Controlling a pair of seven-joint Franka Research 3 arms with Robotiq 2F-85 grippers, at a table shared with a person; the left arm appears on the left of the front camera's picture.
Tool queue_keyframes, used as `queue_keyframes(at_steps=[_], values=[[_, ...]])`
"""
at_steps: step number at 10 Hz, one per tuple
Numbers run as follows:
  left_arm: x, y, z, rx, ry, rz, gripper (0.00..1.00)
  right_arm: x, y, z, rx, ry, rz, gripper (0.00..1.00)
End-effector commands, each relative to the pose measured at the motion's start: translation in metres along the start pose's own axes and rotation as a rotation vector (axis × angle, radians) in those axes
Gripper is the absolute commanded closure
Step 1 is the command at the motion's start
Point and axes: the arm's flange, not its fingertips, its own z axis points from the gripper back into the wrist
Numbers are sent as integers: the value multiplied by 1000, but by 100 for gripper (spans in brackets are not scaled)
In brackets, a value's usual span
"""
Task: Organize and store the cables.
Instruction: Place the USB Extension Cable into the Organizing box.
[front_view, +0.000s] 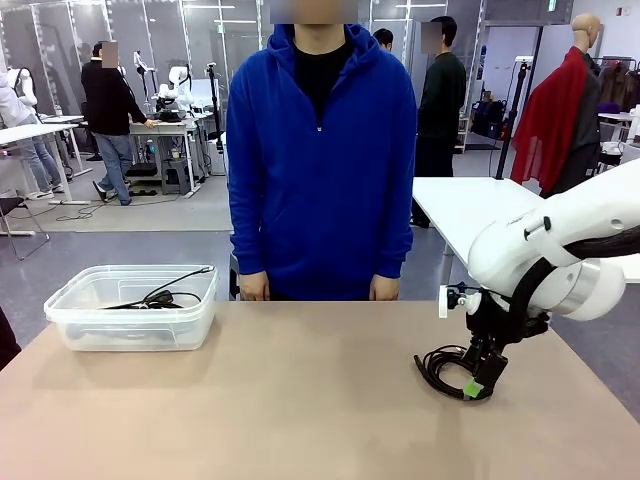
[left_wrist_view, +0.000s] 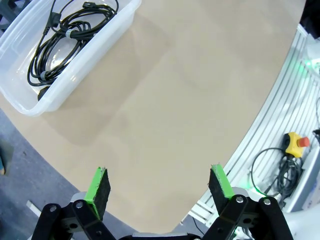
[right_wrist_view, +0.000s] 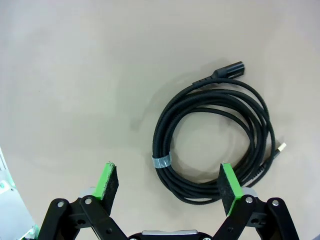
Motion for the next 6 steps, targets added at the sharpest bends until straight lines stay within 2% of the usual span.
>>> queue_keyframes(at_steps=[1,6], values=[[-2,-1,0,-4,-4,-19,0,9,-5,-10,2,68,-18,0],[-2,-1,0,-4,-4,-19,0,14,-8,-33,43,137,-14,0]])
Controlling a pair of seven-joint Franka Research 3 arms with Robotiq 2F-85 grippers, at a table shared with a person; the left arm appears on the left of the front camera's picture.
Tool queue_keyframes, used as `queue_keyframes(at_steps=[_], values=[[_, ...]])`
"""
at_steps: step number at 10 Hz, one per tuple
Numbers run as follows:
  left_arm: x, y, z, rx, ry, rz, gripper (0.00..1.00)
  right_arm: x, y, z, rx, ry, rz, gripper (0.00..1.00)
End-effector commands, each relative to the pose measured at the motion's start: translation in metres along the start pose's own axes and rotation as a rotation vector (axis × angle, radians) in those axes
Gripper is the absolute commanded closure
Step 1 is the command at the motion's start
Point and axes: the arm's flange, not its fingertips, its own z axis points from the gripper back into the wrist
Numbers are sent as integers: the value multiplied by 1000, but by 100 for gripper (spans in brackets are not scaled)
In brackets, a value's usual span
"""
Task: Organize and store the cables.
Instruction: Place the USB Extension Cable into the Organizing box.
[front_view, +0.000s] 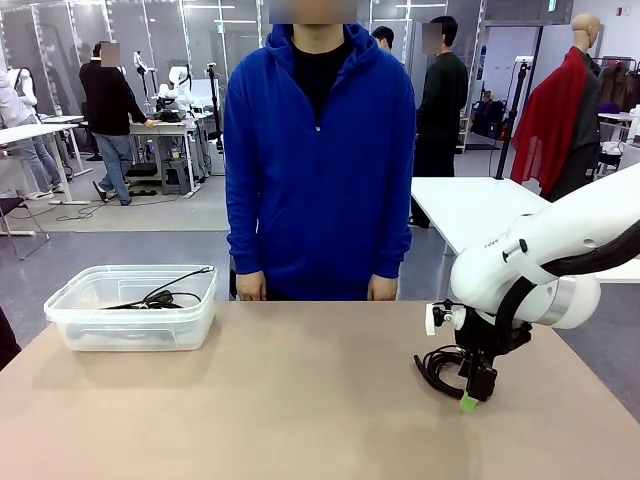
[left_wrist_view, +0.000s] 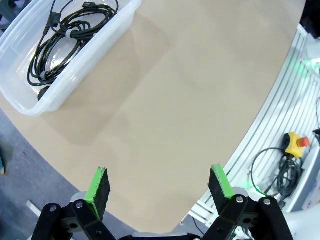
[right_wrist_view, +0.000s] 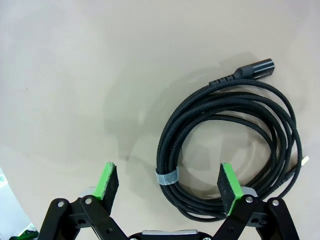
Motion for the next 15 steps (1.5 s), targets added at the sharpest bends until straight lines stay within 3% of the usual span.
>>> queue_keyframes(at_steps=[1,4,6,13,15], values=[[-2,-1,0,-4,-4,-19,0,7,-4,-2,7,55,-5,0],[-2,-1,0,-4,-4,-19,0,8,-2,-3,6,84,10,0],[-2,-1,0,-4,-4,-19,0,9,-1,-3,-1,92,14,15],[-2,-1,0,-4,-4,-19,0,9,0,-3,-27,113,12,85],[-2,-1,0,-4,-4,-19,0,10,1,1,-34,113,9,100]])
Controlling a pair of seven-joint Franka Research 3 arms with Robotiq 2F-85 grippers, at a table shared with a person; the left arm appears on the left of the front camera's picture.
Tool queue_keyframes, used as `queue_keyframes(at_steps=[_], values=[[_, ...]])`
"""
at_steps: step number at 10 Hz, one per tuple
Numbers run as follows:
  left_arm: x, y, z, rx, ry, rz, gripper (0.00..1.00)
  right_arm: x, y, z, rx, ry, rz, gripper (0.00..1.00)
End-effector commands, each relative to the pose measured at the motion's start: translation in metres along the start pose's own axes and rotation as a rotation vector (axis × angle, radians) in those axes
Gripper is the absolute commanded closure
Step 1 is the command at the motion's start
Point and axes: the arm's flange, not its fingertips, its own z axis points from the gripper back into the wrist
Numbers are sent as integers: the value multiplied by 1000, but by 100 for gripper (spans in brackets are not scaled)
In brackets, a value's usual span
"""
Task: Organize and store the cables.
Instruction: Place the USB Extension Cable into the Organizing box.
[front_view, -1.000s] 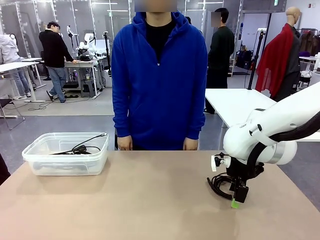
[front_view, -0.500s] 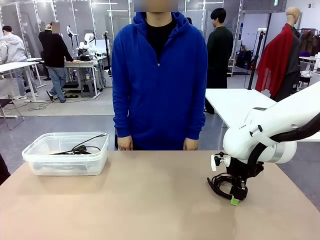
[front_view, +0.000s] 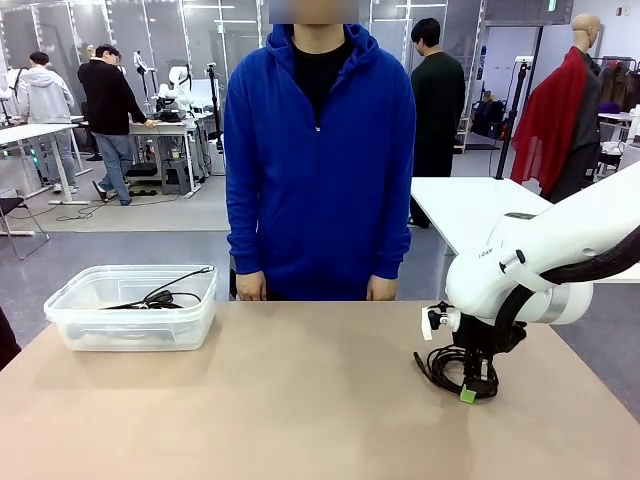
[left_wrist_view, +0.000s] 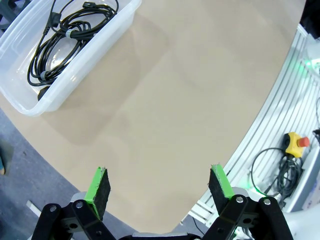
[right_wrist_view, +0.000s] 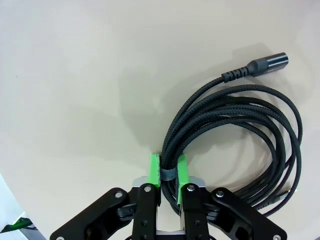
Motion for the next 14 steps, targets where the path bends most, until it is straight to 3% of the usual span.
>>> queue_keyframes(at_steps=[1,5,7,9,14], values=[[-2,-1,0,-4,-4,-19,0,6,3,4,-17,36,-34,100],[-2,-1,0,-4,-4,-19,0,29,12,44,-83,40,-35,100],[-2,-1,0,-4,-4,-19,0,47,20,85,-105,99,-107,100],[-2,-1,0,-4,-4,-19,0,64,21,110,-47,115,-200,100],[-2,-1,0,-4,-4,-19,0,90,44,137,-71,64,-237,100]])
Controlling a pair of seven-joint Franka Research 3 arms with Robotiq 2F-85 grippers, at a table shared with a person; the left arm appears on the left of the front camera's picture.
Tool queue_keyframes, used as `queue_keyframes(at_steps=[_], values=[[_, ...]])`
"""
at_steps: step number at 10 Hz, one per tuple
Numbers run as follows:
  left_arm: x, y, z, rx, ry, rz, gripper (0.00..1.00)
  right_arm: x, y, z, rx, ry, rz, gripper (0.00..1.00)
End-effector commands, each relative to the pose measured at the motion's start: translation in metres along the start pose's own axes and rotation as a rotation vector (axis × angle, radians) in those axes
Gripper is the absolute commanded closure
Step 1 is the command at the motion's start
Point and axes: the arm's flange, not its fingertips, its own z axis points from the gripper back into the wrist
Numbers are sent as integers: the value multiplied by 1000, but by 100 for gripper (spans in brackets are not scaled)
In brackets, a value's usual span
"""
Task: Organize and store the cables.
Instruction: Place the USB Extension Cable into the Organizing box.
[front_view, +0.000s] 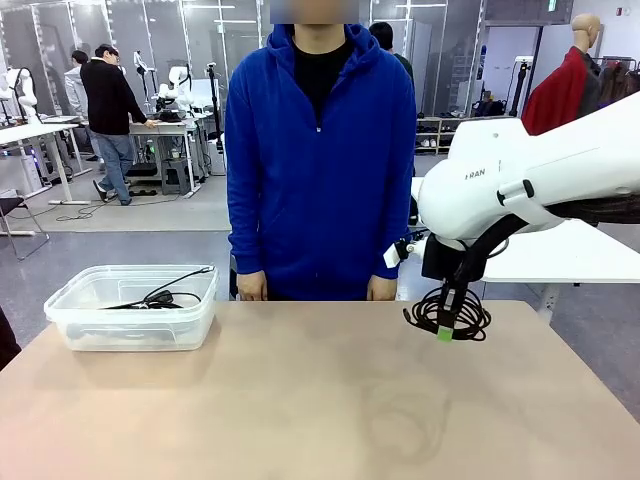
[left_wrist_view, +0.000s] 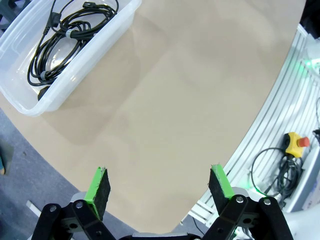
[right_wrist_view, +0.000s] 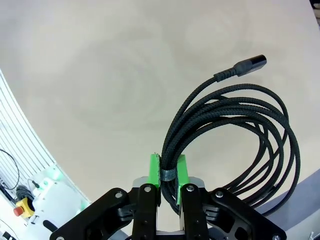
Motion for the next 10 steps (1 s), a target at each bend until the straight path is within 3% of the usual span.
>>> queue_keyframes(at_steps=[1,7,10], values=[[-2,-1,0,-5,-4,-19,0,8,12,9,5,-8,-8,100],[-2,-1,0,-5,-4,-19,0,93,86,10,-31,-27,195,100],[-2,-1,0,-5,-4,-19,0,148,118,-14,34,-80,305,100]])
